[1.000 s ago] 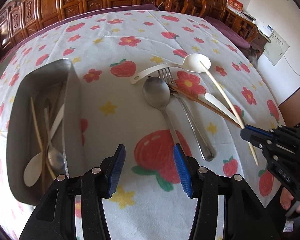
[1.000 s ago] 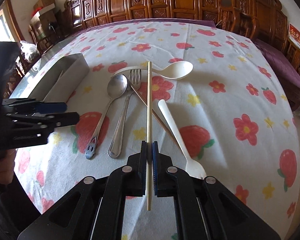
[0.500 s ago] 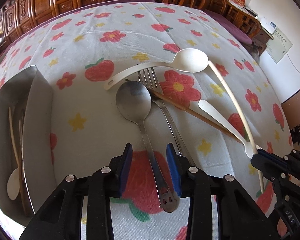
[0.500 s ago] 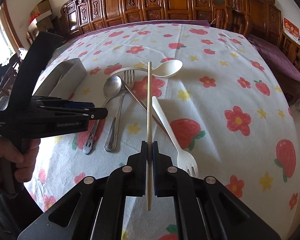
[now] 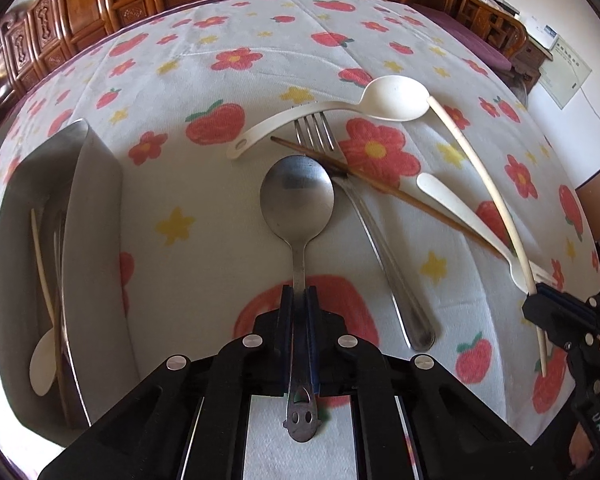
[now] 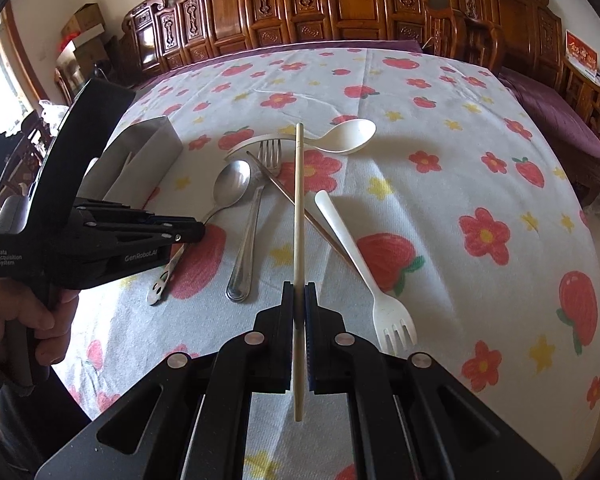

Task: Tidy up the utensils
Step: 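Carry the metal spoon into the tray and open the left gripper while the right holds the chopstick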

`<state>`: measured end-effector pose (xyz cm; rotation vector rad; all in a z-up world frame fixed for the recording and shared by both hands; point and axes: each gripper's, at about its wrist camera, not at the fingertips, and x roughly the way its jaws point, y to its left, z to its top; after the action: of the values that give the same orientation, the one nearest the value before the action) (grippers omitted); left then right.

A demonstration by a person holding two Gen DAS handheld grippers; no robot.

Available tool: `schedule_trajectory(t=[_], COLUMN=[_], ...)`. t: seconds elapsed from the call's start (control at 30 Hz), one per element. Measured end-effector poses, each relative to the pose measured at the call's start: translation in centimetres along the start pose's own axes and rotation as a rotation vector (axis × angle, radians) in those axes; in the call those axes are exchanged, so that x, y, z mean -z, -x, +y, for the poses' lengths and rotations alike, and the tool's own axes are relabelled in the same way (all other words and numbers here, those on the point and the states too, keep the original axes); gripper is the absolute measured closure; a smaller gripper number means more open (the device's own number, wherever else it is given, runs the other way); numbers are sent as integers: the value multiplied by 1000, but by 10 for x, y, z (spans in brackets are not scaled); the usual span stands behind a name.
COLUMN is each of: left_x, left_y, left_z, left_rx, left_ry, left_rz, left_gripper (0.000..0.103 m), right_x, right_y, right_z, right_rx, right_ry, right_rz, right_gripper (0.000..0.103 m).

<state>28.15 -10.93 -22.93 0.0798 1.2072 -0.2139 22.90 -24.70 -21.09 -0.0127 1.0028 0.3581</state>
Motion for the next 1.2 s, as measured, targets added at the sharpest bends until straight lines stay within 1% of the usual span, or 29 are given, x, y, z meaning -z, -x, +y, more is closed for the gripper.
schedule_trajectory(t=[0.2, 0.4, 0.8, 1.03, 1.2], left_x=[17, 23, 23, 20, 16], left_y=[15, 41, 92, 114, 124], left_z=[9, 18, 40, 56, 70], left_rx=[13, 16, 34, 33, 27], left_ry=[-1, -2, 19, 34, 48], left_rz=[-21, -68, -169, -219, -240], left_gripper=[98, 98, 98, 98, 98], right_x=[1, -1, -15, -23, -28], right_y=[3, 7, 20, 23, 23], right_z=[9, 23, 55, 71, 82], right_rx=[5, 4, -13, -32, -45], right_ry=[8, 20, 58, 75, 85], right_rz=[-1, -10, -41, -53, -57], right_gripper=[97, 97, 97, 97, 97])
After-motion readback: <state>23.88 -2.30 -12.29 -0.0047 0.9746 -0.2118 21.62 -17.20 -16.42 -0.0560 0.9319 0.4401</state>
